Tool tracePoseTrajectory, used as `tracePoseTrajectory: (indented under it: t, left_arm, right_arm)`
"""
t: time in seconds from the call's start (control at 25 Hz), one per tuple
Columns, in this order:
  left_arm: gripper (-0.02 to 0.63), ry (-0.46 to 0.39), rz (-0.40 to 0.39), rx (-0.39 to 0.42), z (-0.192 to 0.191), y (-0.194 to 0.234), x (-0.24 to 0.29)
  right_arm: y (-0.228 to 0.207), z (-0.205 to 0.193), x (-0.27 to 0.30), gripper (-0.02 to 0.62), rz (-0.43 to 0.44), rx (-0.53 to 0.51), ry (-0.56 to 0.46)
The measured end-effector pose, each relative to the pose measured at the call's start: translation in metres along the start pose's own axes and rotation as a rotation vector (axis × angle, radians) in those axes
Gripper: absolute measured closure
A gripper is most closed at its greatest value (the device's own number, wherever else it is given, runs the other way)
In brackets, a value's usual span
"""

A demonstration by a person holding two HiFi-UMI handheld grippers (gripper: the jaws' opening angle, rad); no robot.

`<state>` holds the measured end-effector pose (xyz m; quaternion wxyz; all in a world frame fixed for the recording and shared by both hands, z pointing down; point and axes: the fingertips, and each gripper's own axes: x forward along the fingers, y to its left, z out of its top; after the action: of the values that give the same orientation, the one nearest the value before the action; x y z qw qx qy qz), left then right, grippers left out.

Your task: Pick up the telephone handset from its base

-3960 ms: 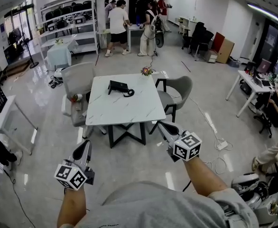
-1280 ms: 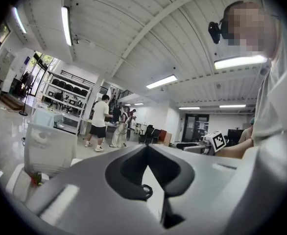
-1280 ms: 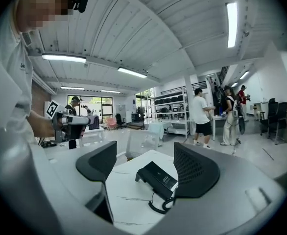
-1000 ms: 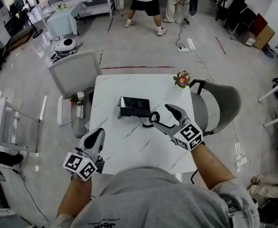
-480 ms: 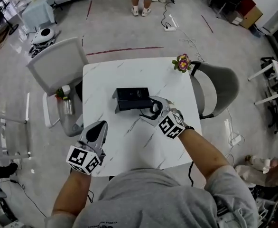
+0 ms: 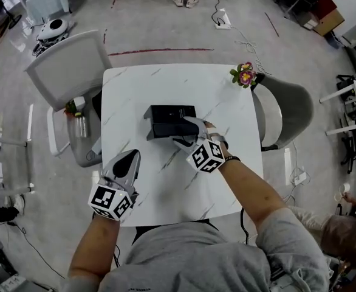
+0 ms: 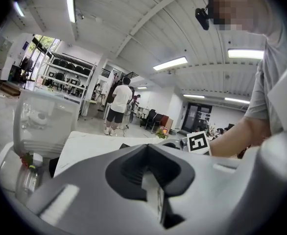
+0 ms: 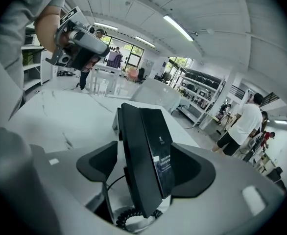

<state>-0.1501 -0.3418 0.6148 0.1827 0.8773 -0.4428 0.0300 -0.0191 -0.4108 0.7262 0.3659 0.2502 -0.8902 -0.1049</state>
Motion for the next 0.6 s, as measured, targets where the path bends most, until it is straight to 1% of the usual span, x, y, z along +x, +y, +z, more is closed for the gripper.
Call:
tracePoseTrajectory:
  t: [0.16,0.28,0.4,0.44,0.56,0.6]
  left_arm:
    - [0.555,0.006,0.001,-0.015,-0.009,0.005,0.003]
    - [0.555,0.014,0.002,-0.021,-0.016,0.006,0.004]
    - [0.555,0.024,-0.001,-0.024,-0.023,0.005,0.003]
    - [0.555,0.027,-0.001,-0.027,-0.025,0.004,0.003]
    - [0.555,0.035,-0.004,-0.033,-0.030,0.002,0.003]
    - [0.555,0.038,-0.006,-0.032,-0.031,0.002,0.002]
  right_arm:
    - [0.004,-0.006,0.013,0.265,-0.004,-0.026,0.006]
    - [0.005,-0.008,0.017,0.305,-0.024,-0.046,0.009]
    - [0.008,-0.012,0.020,0.371,-0.049,-0.107,0.026]
    - [0.009,-0.013,0.020,0.427,-0.060,-0.132,0.031]
    - [0.009,-0.014,0.017,0.466,-0.072,-0.155,0.038]
    - [0.010,-0.013,0.016,0.497,-0.065,-0.157,0.038]
